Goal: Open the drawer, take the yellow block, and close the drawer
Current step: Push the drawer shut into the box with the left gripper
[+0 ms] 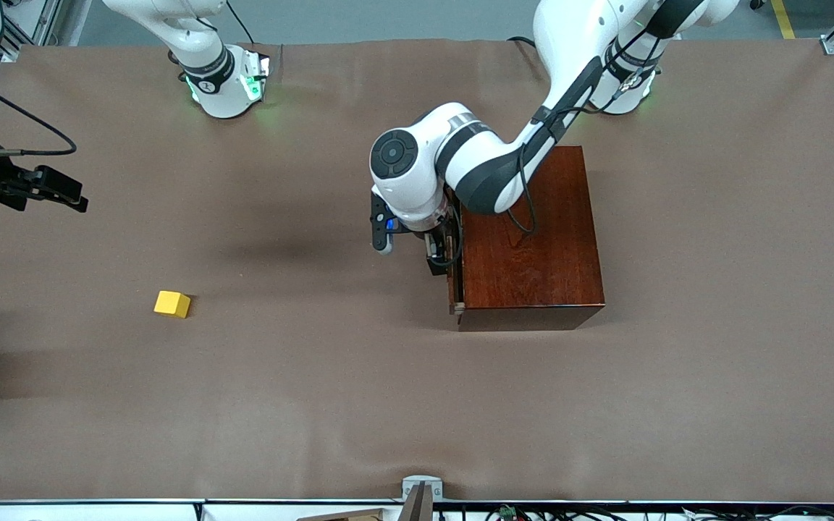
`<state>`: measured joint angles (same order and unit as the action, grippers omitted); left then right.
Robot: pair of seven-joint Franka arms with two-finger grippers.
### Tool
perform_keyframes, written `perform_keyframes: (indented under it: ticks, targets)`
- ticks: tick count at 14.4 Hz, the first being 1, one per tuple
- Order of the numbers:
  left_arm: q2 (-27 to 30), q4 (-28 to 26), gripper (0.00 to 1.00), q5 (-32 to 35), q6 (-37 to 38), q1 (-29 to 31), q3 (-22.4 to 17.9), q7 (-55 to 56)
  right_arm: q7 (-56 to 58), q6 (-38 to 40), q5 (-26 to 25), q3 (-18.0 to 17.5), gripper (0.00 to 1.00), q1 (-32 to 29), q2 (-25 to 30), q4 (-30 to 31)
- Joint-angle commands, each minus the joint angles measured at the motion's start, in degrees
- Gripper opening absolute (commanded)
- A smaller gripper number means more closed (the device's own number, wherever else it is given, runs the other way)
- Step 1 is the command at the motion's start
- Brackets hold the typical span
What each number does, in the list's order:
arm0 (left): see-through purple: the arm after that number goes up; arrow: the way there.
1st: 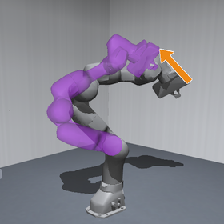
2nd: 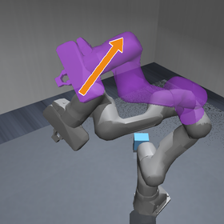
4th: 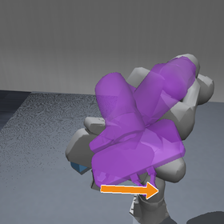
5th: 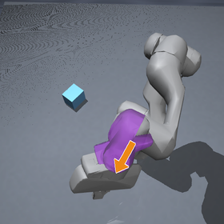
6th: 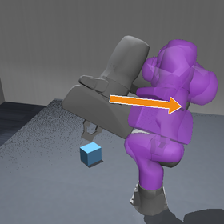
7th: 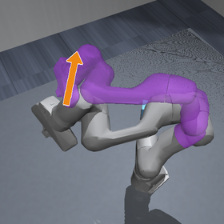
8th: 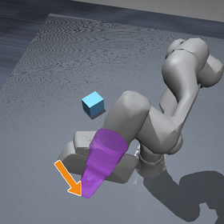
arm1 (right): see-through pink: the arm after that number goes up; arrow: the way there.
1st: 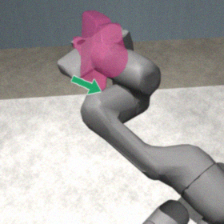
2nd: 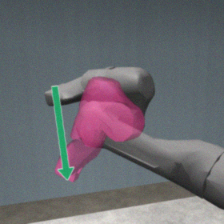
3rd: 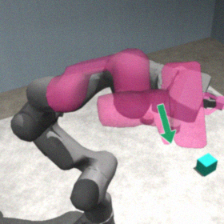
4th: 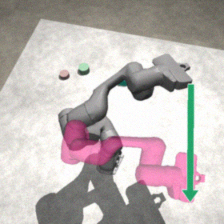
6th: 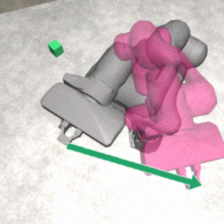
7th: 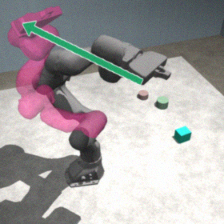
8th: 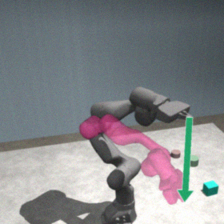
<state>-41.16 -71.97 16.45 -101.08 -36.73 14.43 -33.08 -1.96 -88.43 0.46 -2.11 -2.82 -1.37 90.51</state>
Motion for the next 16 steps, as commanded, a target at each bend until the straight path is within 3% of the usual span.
perform_keyframes:
  ticks: [1, 7, 10, 14, 16]
  targets:
    - [1.3, -1.8, 1.0, 2.4, 4.3, 0.3, -0.6, -0.5, -0.5, -0.3, -0.9, -1.1, 1.0, -1.4, 1.3, 1.0]
    - [1.1, -1.2, 1.0, 2.4, 5.6, -0.2, -0.8, 1.6, -0.3, 0.2, -0.8, -0.8, 1.0, -1.1, 1.3, 0.1]
    - [2.9, -0.3, 1.0, 2.1, 0.2, 0.6, -0.4, 13.7, -1.1, 0.3, -0.9, -0.7, 1.0, -1.3, 1.5, -0.9]
    - [13.4, -0.9, 1.0, 1.0, 1.2, 2.6, -1.3, 27.0, -1.1, 1.6, -0.9, -0.6, 1.0, -1.8, 1.2, -2.4]
    - [18.0, -0.9, 1.0, -1.2, 5.8, 6.7, -1.4, 32.3, -1.2, 1.6, -0.9, -0.6, 1.0, -2.0, 1.2, -2.5]
